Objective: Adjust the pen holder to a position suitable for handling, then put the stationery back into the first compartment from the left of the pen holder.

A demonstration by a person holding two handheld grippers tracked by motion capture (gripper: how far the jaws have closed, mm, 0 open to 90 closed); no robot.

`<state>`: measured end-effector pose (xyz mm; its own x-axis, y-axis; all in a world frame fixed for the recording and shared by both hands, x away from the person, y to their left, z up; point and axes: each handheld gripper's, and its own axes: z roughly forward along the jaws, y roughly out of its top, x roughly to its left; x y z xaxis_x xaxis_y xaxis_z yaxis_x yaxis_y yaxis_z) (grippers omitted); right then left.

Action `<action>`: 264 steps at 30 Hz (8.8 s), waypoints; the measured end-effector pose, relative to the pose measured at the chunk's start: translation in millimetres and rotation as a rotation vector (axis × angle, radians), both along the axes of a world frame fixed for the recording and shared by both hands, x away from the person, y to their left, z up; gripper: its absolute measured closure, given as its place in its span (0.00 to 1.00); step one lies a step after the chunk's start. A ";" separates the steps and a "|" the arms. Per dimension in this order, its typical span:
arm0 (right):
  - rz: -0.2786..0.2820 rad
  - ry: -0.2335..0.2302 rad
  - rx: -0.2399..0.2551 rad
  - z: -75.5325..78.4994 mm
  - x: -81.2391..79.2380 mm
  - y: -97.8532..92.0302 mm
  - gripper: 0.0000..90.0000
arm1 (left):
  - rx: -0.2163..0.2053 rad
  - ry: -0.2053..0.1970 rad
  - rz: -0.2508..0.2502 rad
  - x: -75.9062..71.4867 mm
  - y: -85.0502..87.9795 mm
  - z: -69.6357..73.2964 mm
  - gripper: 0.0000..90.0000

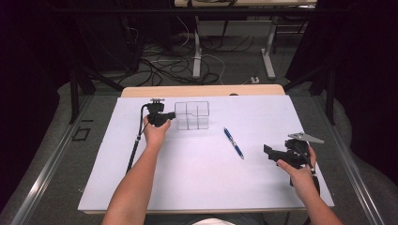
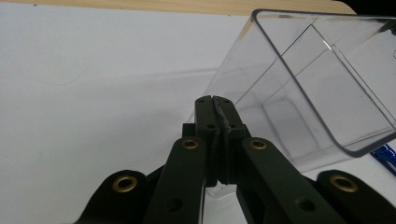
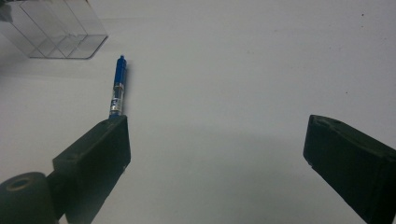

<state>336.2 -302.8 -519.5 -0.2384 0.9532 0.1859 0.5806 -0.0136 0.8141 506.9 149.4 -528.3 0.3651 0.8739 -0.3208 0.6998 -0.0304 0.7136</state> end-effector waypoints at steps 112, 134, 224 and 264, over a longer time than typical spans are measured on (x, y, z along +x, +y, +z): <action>0.299 0.372 -0.289 37.9 82.9 108.6 0.53 | 0.055 -0.209 -0.148 -116.5 34.1 50.4 0.00; 0.273 0.569 -0.376 11.9 101.0 129.3 0.69 | 0.047 -0.193 -0.140 -116.6 40.9 50.4 0.01; 0.379 0.292 -0.429 31.1 71.7 133.0 0.89 | 0.014 -0.139 -0.137 -113.4 39.1 45.1 0.02; 0.882 -0.804 -1.711 40.2 -7.6 172.1 0.89 | 0.002 -0.137 -0.163 -114.2 37.6 62.3 0.12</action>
